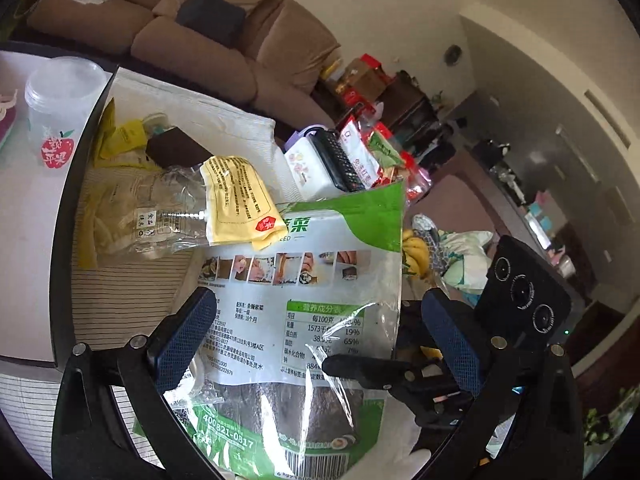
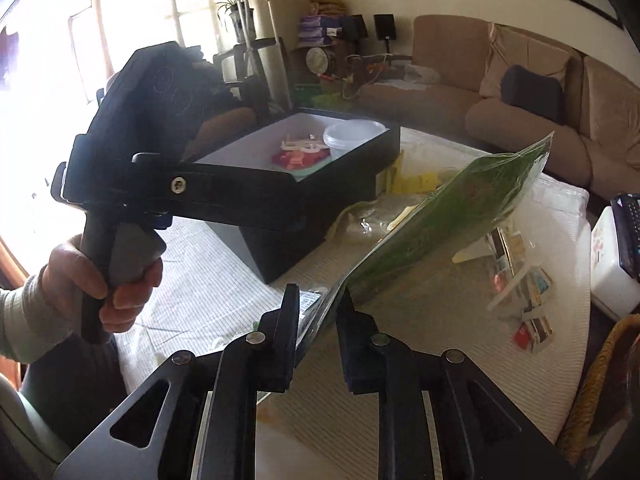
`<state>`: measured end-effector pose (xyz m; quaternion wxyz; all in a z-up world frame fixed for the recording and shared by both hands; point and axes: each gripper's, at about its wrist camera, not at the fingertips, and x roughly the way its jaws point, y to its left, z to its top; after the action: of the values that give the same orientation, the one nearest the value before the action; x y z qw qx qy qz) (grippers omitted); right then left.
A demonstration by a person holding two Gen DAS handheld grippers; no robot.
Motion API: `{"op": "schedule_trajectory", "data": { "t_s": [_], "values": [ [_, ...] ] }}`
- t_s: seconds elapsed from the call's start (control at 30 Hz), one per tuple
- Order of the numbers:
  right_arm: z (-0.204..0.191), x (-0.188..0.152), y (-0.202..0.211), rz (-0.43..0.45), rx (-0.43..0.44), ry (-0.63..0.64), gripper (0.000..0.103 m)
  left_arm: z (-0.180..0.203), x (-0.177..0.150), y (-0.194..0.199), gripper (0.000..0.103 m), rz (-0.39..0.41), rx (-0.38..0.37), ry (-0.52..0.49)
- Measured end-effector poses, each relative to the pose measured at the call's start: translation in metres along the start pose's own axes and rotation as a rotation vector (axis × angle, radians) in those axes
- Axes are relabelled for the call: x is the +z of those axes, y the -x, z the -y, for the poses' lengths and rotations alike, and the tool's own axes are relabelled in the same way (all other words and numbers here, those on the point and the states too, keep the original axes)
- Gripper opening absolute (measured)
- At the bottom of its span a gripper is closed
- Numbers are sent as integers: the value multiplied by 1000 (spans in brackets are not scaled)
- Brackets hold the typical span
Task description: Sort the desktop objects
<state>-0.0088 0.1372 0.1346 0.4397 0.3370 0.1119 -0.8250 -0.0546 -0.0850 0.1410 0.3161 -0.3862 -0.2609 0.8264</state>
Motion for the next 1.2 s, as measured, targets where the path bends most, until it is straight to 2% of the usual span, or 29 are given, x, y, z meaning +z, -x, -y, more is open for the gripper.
{"op": "schedule_trajectory", "data": {
  "t_s": [0.1,0.23,0.37,0.43,0.47,0.53,0.57,0.6,0.67,0.77,0.97,1.03,1.1,1.13,1.2],
  "values": [
    [-14,1,-2,34,0,11,22,2,1,-11,103,-37,-5,18],
    [-28,7,-10,77,9,22,26,1,0,-13,103,-78,-60,20],
    [-32,8,-19,142,60,2,30,-4,-4,-10,101,-79,13,9],
    [-36,8,-24,157,89,3,37,-16,-4,-10,90,-77,34,60],
    [-37,8,-25,157,107,1,41,-22,-4,-9,82,-74,41,85],
    [-41,7,-28,153,128,12,51,-32,-2,-3,75,-58,28,122],
    [-43,7,-30,150,135,14,52,-35,-1,1,65,-44,40,123],
    [-43,6,-33,145,153,4,53,-36,0,5,61,-28,70,115],
    [-40,6,-37,132,201,-26,53,-39,2,9,57,-5,133,100],
    [-37,5,-40,114,229,-58,53,-41,3,13,57,12,226,70],
    [8,-4,-33,127,294,-287,74,-44,0,20,57,7,247,76],
    [28,-10,-29,153,295,-391,75,-45,-1,22,57,5,253,79],
    [55,-20,-24,223,401,-541,75,-47,-1,23,57,5,254,81],
    [68,-26,-21,261,424,-614,75,-47,-2,24,57,5,253,84],
    [87,-35,-20,279,357,-707,75,-48,-3,25,57,0,256,85]
  ]
}}
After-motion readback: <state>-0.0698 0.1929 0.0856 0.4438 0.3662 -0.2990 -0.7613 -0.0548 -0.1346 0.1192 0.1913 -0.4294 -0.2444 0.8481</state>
